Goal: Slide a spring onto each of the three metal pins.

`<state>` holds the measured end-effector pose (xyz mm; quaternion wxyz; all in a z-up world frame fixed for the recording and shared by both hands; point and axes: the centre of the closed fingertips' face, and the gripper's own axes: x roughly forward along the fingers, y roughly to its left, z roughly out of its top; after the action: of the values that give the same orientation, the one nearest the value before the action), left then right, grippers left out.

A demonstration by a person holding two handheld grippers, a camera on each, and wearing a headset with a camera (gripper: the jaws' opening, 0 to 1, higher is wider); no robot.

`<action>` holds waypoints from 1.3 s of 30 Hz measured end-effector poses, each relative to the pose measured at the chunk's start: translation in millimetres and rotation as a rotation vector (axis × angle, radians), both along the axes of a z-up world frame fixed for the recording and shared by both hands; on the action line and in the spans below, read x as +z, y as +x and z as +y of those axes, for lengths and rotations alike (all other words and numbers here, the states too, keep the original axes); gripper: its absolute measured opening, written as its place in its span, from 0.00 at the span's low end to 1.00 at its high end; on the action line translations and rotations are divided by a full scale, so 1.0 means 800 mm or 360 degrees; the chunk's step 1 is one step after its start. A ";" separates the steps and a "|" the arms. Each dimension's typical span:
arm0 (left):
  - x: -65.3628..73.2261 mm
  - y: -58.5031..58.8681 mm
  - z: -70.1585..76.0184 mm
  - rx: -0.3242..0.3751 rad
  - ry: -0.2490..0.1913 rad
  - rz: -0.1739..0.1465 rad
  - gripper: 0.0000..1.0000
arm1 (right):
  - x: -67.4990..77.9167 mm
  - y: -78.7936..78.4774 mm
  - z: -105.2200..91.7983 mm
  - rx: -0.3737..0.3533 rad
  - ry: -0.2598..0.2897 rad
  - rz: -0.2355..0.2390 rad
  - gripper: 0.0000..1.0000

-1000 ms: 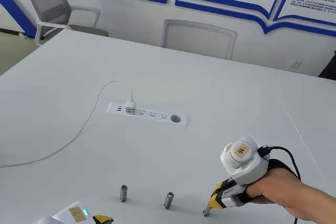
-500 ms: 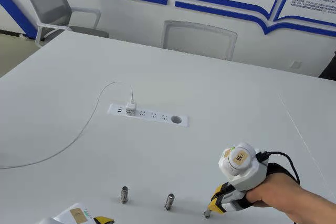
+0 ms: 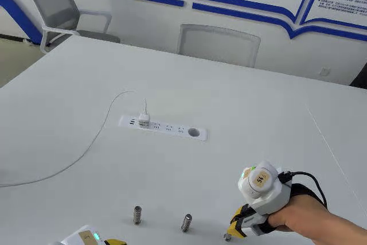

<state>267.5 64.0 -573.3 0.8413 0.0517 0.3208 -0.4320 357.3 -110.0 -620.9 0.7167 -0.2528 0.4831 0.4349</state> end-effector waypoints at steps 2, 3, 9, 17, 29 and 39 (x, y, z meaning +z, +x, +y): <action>0.001 0.001 0.001 0.0004 0.0001 -0.0006 0.66 | -0.003 0.000 0.000 -0.0001 -0.0002 0.0002 0.13; 0.002 0.002 0.002 0.0006 0.0000 -0.0008 0.66 | -0.003 0.000 0.000 -0.0002 -0.0002 0.0001 0.13; 0.006 0.005 0.007 0.0021 0.0004 -0.0019 0.67 | -0.011 -0.001 0.002 -0.0013 0.0004 0.0016 0.13; 0.006 0.004 0.012 0.0036 0.0011 -0.0017 0.67 | -0.023 -0.002 0.004 -0.0023 0.0004 0.0033 0.13; 0.007 0.004 0.016 0.0051 0.0013 -0.0014 0.67 | -0.031 -0.004 0.003 -0.0037 0.0002 0.0048 0.14; 0.010 0.005 0.019 0.0061 0.0013 -0.0019 0.67 | -0.032 -0.006 0.004 -0.0041 0.0002 0.0044 0.20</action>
<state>271.3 79.0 -565.5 0.8510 0.0514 0.3185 -0.4143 352.4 -107.1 -646.4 0.7156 -0.2401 0.4959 0.4293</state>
